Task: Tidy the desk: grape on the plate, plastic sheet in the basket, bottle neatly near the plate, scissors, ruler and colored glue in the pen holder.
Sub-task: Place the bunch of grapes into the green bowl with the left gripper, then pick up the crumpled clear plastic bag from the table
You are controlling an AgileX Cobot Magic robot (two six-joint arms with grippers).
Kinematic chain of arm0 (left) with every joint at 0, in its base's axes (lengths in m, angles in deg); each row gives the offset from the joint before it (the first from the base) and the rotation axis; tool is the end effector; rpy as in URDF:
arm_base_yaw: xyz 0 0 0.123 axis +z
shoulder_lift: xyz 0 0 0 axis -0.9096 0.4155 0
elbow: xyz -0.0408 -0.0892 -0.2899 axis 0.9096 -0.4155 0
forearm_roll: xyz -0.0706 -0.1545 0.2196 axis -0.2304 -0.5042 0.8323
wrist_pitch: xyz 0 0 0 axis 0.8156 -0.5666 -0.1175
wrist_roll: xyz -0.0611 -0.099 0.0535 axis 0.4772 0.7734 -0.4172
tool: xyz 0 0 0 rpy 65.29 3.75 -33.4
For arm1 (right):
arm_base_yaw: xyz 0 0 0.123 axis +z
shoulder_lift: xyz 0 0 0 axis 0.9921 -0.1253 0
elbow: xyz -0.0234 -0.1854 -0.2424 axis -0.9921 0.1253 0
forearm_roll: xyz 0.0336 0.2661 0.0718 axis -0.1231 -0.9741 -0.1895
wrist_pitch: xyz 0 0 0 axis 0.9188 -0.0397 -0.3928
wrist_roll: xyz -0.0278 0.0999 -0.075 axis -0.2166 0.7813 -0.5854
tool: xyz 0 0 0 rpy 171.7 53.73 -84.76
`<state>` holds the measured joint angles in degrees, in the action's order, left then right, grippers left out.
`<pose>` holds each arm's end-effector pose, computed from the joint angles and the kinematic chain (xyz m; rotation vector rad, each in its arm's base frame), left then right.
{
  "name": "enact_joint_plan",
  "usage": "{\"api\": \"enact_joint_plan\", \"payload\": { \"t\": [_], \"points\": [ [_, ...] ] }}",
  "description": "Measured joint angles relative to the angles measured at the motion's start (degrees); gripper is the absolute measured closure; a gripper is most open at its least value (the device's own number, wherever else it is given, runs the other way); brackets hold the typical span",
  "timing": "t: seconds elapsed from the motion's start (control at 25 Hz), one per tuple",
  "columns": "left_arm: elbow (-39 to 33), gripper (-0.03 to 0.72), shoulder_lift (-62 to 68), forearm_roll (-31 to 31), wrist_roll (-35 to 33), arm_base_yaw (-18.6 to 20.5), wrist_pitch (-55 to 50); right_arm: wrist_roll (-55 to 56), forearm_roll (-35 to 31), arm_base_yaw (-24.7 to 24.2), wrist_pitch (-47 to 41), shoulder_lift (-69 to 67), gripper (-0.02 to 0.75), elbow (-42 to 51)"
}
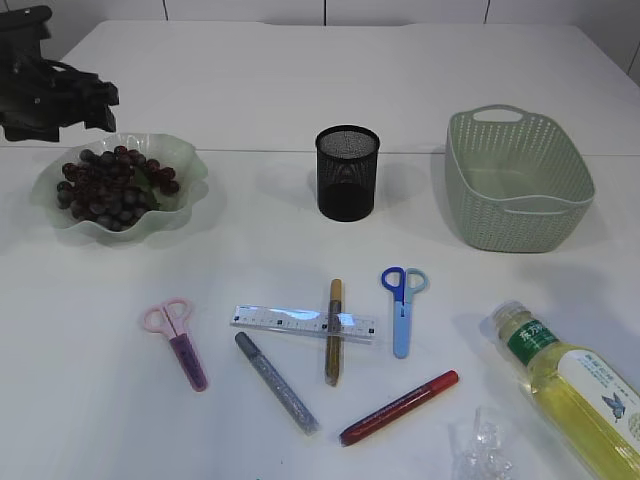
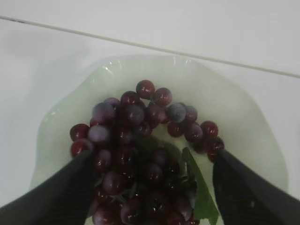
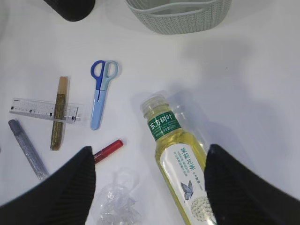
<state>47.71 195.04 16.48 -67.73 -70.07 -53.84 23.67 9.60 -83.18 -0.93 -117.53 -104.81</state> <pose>0.5200 -0.0384 0.1932 -0.2279 2.3550 -0.1339 0.2239 0.0231 0.3109 0.1330 2.4994 0.3059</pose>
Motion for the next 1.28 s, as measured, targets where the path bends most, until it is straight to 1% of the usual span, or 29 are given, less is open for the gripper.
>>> {"api": "enact_joint_plan", "payload": {
  "t": [0.16,0.28,0.36,0.52,0.68,0.84,0.96,1.12,1.28],
  "points": [
    [0.0,0.111,-4.41,0.0,0.0,0.0,-4.31,-0.11,-0.33,0.0,-0.38,0.0,0.175,0.0],
    [0.0,0.127,-7.88,0.13,-0.28,0.0,-12.17,-1.38,-0.92,0.0,-1.84,0.0,0.175,0.0],
    [0.0,0.153,-9.87,0.23,-2.6,0.0,-19.26,-1.83,-1.28,0.0,-3.28,0.0,0.175,0.0],
    [0.0,0.229,-12.89,0.35,-9.84,0.0,-32.08,-2.29,-1.84,0.62,-5.89,0.0,0.175,0.0],
    [0.0,0.295,-15.7,0.35,-13.8,0.0,-38.22,-2.29,-1.88,4.83,-8.67,0.0,0.175,0.0],
    [-0.3,0.316,-18.41,-0.78,-14.69,0.0,-42.29,-1.06,-1.08,10.33,-10.08,0.0,0.175,0.0],
    [-4.2,0.319,-21.43,-1.98,-14.91,0.0,-42.19,1.31,0.68,14.09,-11.01,-0.23,0.175,0.0],
    [-12.35,0.323,-26.19,-4.24,-14.91,0.0,-41.26,4.39,3.09,18.47,-11.84,-2.06,0.175,0.0],
    [-19.95,0.326,-31.42,-6.54,-14.91,0.0,-40.48,5.33,3.7,22.26,-11.88,-5.77,0.175,0.0]
  ]
}}
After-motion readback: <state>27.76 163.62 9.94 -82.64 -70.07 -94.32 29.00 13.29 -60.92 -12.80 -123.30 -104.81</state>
